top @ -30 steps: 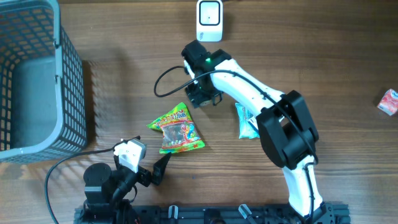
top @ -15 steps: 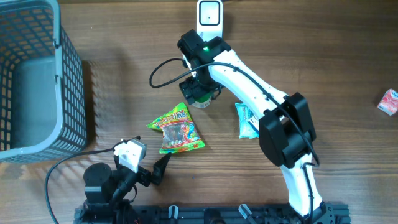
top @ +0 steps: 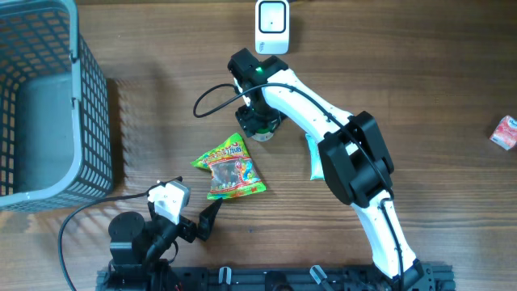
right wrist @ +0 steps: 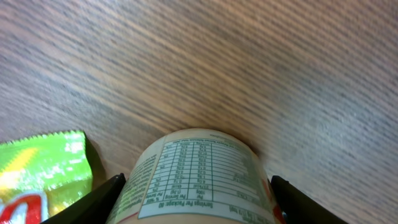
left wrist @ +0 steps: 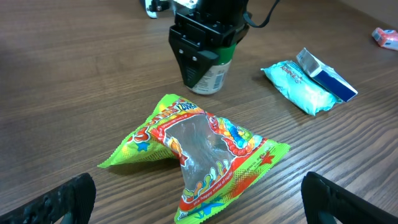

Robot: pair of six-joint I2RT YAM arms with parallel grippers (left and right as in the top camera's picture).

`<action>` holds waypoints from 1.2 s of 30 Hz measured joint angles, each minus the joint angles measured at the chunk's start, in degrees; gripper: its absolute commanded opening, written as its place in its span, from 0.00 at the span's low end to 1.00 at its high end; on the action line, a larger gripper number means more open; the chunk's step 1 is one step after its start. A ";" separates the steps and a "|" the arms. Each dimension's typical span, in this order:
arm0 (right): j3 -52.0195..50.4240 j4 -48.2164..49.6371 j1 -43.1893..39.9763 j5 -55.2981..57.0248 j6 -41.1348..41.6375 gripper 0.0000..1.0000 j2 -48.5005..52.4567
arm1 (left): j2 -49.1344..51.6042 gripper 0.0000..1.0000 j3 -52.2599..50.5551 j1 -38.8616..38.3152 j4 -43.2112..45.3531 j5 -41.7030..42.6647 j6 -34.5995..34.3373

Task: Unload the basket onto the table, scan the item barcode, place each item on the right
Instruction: 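Raise the green-lidded jar up to the scanner with the right gripper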

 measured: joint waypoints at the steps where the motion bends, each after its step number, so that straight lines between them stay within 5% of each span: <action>1: 0.22 -1.25 0.00 -0.09 0.26 0.59 0.04 | 0.00 1.00 0.00 0.00 0.00 0.00 0.00; 3: 0.92 -4.39 0.00 -1.11 0.48 0.53 0.31 | 0.00 1.00 0.00 0.00 0.00 0.00 0.00; 11: 11.98 -27.65 0.00 -14.16 4.33 0.55 2.49 | 0.00 1.00 0.00 0.00 0.00 -0.02 0.00; 19: 12.11 -27.85 -0.90 -30.69 6.21 0.57 1.31 | 0.00 1.00 0.00 0.00 0.00 0.00 0.00; 23: 12.13 -27.89 -0.94 -32.41 9.18 0.58 -8.68 | 0.00 1.00 0.00 0.00 0.00 0.00 0.00; 31: 9.01 -28.15 1.53 -33.11 11.17 0.59 -19.69 | 0.00 1.00 0.00 0.00 0.00 0.00 0.02; 36: 7.23 -28.11 1.51 -21.46 11.54 0.56 -19.67 | 0.00 1.00 0.00 0.00 0.00 0.00 0.00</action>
